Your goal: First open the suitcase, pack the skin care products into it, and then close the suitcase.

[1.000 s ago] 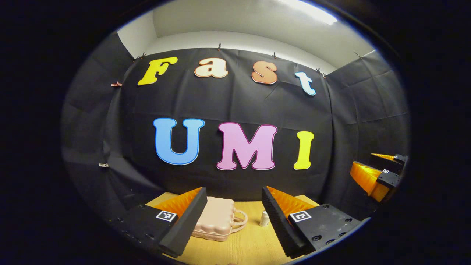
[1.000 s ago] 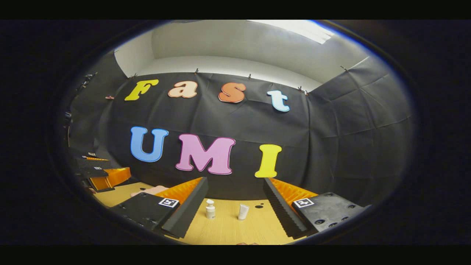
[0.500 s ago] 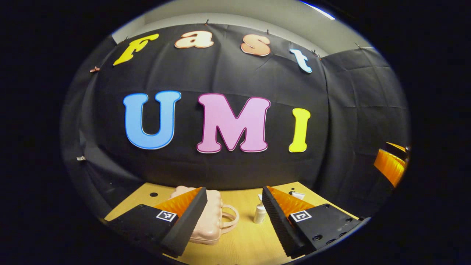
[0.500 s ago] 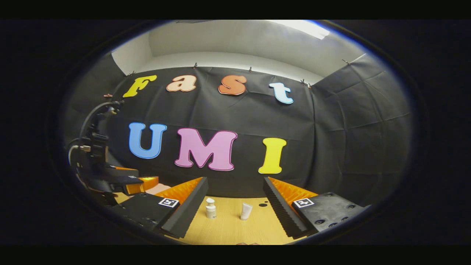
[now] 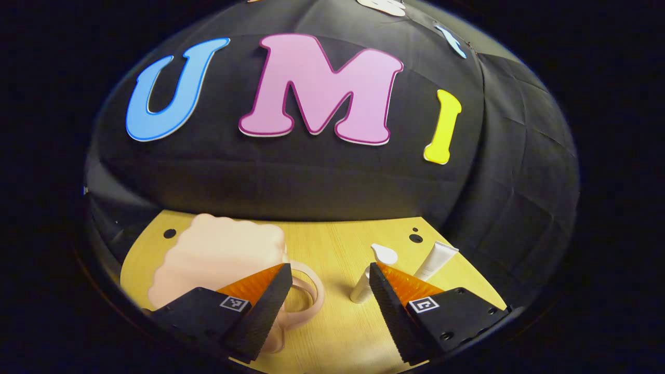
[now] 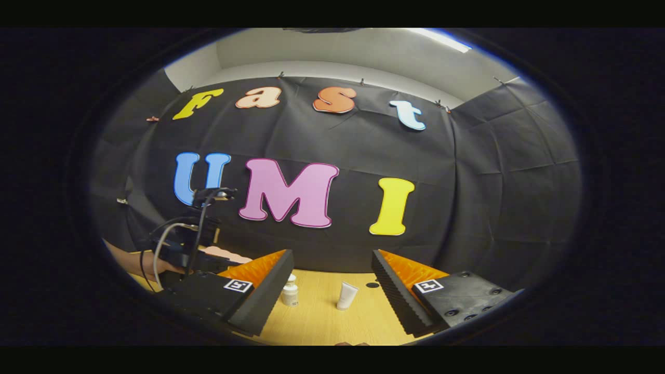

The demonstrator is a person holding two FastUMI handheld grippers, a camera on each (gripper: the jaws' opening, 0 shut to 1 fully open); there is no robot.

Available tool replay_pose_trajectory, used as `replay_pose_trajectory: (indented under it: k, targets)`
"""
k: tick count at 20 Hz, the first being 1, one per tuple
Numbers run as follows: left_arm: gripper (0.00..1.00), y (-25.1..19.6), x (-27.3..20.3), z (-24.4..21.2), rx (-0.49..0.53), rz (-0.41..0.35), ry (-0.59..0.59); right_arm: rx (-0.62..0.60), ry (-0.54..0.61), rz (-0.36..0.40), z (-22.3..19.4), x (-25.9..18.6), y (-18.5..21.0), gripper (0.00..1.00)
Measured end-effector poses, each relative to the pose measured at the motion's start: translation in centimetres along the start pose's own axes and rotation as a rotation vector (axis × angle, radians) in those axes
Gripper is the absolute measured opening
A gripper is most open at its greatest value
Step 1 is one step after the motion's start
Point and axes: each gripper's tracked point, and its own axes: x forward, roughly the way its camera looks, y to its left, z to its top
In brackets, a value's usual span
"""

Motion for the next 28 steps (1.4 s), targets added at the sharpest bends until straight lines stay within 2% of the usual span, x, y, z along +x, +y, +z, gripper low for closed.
replay_pose_trajectory:
  k: [1, 4, 9, 11, 15, 17, 19, 21, 24, 26, 28]
  targets:
    - [0.96, -0.4, 1.3, -0.6, -0.011, -0.018, 0.021, 0.003, 0.035, 0.01, -1.0, 0.5, 0.0, 0.96]
    - [0.95, -0.3, 4.0, -3.1, -0.026, -0.009, 0.114, 0.041, 0.11, 0.014, -2.9, 1.8, -1.2, 0.97]
    - [0.95, 1.3, 7.1, -7.3, -0.045, 0.074, 0.261, -0.042, 0.142, 0.004, -3.8, 4.0, -3.5, 0.96]
    - [0.83, 1.2, 8.2, -7.9, -0.013, 0.096, 0.293, -0.031, 0.122, 0.006, -3.3, 4.5, -3.9, 0.96]
    - [0.83, 2.2, 10.2, -11.0, 0.03, 0.184, 0.415, 0.003, 0.141, 0.016, -4.3, 4.8, -3.8, 0.97]
    - [0.81, 2.9, 10.9, -11.5, 0.067, 0.225, 0.428, -0.01, 0.145, 0.031, -4.8, 4.4, -3.5, 0.97]
    - [0.55, 4.0, 11.1, -12.0, 0.079, 0.279, 0.454, -0.029, 0.158, 0.05, -5.6, 3.9, -3.5, 0.96]
    - [0.31, 4.3, 11.1, -12.6, 0.076, 0.28, 0.48, -0.026, 0.173, 0.057, -6.2, 3.3, -3.6, 0.97]
    - [0.2, 4.1, 11.2, -12.0, 0.133, 0.251, 0.492, -0.057, 0.162, 0.036, -6.4, 3.0, -3.8, 0.97]
    - [0.16, 3.5, 10.8, -11.1, 0.159, 0.233, 0.48, -0.112, 0.15, 0.03, -6.6, 2.9, -3.6, 0.96]
    - [0.14, 2.8, 10.0, -9.4, 0.146, 0.206, 0.453, -0.115, 0.155, 0.033, -6.6, 2.8, -3.1, 0.97]
